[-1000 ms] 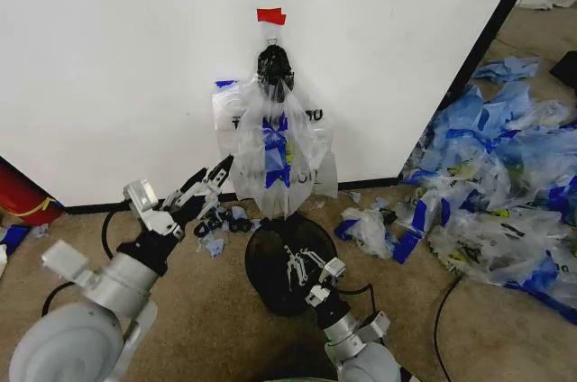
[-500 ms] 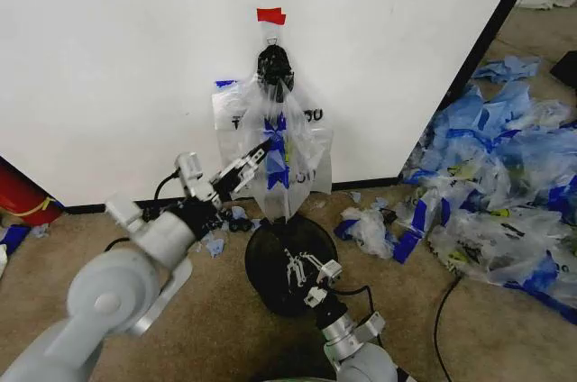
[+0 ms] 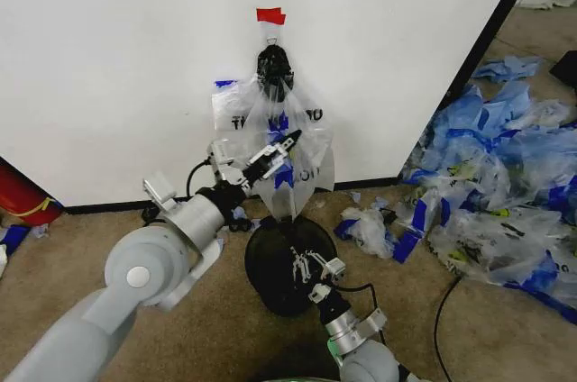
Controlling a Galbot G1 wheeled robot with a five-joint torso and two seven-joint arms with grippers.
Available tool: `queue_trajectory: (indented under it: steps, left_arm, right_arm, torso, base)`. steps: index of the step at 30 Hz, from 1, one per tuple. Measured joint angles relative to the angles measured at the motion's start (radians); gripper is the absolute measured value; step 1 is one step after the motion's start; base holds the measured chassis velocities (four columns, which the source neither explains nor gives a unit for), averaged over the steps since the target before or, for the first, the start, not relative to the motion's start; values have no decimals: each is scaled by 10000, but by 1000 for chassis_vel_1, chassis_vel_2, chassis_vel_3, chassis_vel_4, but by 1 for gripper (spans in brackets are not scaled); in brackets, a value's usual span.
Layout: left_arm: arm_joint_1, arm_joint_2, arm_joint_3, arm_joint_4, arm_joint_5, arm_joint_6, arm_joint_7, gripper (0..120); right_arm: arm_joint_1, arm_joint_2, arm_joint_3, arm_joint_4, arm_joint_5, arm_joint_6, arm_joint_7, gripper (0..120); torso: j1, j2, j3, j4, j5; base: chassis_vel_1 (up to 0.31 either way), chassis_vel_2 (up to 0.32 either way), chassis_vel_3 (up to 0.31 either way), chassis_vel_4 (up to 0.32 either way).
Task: Pick up the garbage bag from the wall and place it over the trash bin.
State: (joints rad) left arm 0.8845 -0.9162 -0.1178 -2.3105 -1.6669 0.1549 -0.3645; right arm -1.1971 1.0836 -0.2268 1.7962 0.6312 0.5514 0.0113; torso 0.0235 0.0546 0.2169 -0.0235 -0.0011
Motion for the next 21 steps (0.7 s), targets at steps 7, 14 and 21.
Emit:
queue_trajectory:
  steps: [7, 14, 21]
  left_arm:
    - [-228, -255, 494, 597, 348, -38, -5, 98]
    - [-554, -403, 832, 1097, 664, -92, 14, 98]
    - [-1224, -325, 1285, 1863, 1104, -296, 55, 98]
  right_arm:
    - [77, -3, -349, 50, -18, -22, 9, 0]
    - [-21, -41, -435, 189, -115, -31, -2, 0]
    - [-200, -56, -374, 344, -164, -23, -27, 0]
  torso:
    - [0, 0, 0, -1, -2]
    - [0, 0, 0, -1, -2]
    - [0, 0, 0, -2, -1]
  base:
    - [0, 0, 0, 0]
    - [0, 0, 0, 0]
    - [0, 0, 0, 0]
